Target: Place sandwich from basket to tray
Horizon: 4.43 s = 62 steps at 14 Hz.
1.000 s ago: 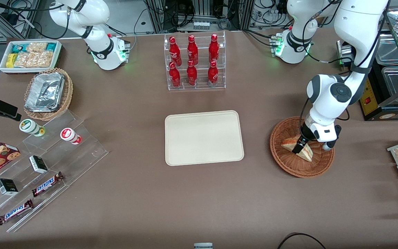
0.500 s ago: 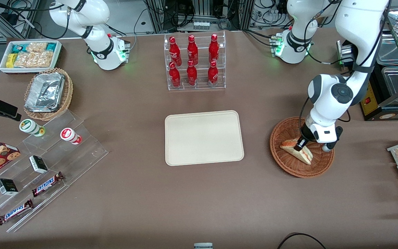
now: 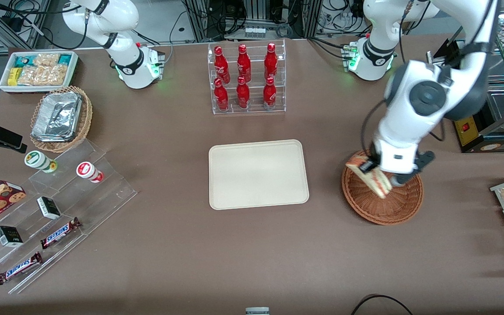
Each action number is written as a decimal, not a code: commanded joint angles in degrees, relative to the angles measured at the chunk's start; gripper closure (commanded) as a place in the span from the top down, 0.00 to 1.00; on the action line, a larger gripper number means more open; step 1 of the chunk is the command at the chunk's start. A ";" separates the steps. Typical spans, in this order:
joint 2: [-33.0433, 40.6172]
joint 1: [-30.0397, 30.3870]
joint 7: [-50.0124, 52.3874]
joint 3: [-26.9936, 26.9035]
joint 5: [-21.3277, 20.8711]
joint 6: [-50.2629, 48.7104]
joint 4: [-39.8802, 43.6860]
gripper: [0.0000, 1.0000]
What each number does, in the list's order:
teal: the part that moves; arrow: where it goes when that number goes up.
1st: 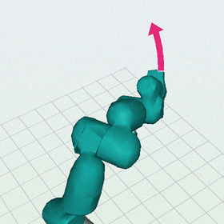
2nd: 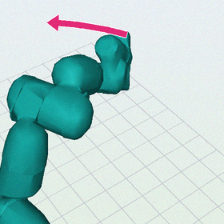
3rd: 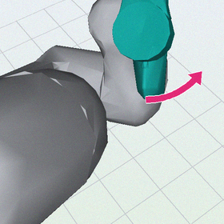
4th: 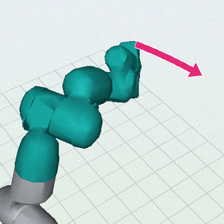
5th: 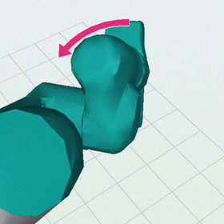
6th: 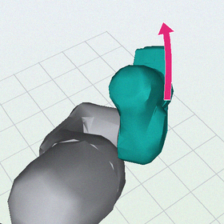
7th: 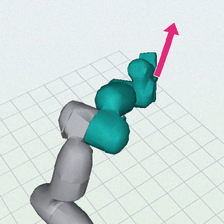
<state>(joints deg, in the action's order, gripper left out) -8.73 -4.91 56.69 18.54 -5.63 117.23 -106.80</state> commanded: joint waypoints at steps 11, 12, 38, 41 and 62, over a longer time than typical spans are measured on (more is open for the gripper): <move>-24.22 -24.26 -0.35 -0.26 -2.19 16.43 12.67 0.00; -25.36 -24.53 -0.44 -0.26 -3.15 17.93 12.67 0.00; -15.91 -25.42 1.83 -0.96 -9.23 3.75 12.76 1.00; -7.21 -20.34 1.76 -1.14 -8.96 -7.94 12.67 1.00; 8.29 3.93 -49.92 -15.55 6.05 -29.52 19.09 1.00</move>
<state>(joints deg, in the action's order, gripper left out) 1.32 -1.56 7.53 3.58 -1.87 88.00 -90.34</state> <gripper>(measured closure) 0.000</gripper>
